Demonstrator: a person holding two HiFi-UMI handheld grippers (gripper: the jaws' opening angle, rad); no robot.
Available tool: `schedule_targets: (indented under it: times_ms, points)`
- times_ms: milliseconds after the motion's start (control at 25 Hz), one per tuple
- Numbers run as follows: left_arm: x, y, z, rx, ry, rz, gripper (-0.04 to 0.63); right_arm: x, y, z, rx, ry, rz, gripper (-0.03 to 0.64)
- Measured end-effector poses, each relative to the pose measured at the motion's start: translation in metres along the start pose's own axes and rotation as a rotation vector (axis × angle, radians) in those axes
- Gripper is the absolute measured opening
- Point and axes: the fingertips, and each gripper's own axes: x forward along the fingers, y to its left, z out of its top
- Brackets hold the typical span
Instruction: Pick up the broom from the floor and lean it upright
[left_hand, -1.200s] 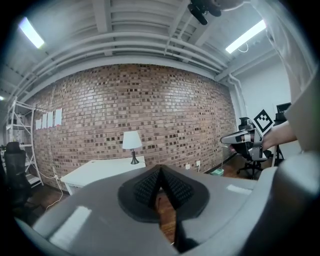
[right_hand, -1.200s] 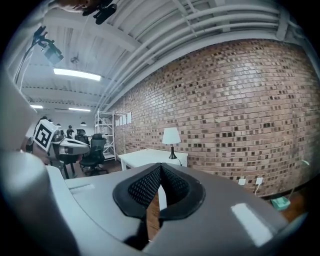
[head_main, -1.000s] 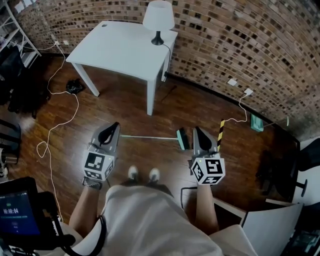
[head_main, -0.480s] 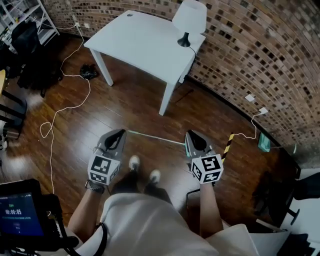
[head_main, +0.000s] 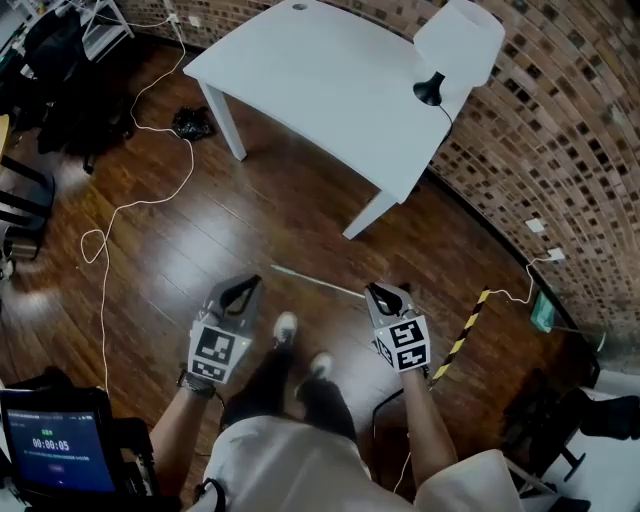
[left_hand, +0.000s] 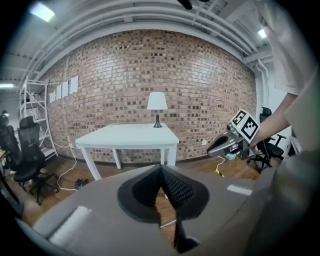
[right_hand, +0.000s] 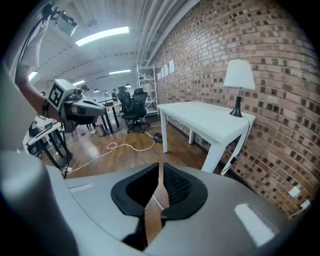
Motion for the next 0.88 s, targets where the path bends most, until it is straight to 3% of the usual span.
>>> schedule_targets:
  times_ms: [280,400,520,680,880]
  points:
    - [0.086,0.036,-0.092,-0.017,0.052,-0.032,0.000,0.159,-0.015,-0.119,-0.006,0.217,0.071,0.052]
    - [0.126,0.046,-0.153,-0.032,0.075,-0.043,0.000,0.226,-0.016,-0.185,-0.030,0.308,0.089,0.054]
    - [0.166,0.044,-0.229,-0.095,0.121,-0.041,0.000,0.284,-0.015,-0.254,-0.004,0.379,0.101,0.055]
    - [0.221,0.027,-0.323,-0.167,0.175,-0.047,0.000,0.351,-0.024,-0.332,0.043,0.428,0.095,0.064]
    - [0.263,0.014,-0.410,-0.239,0.232,-0.050,0.000,0.404,-0.024,-0.399,0.038,0.445,0.094,0.071]
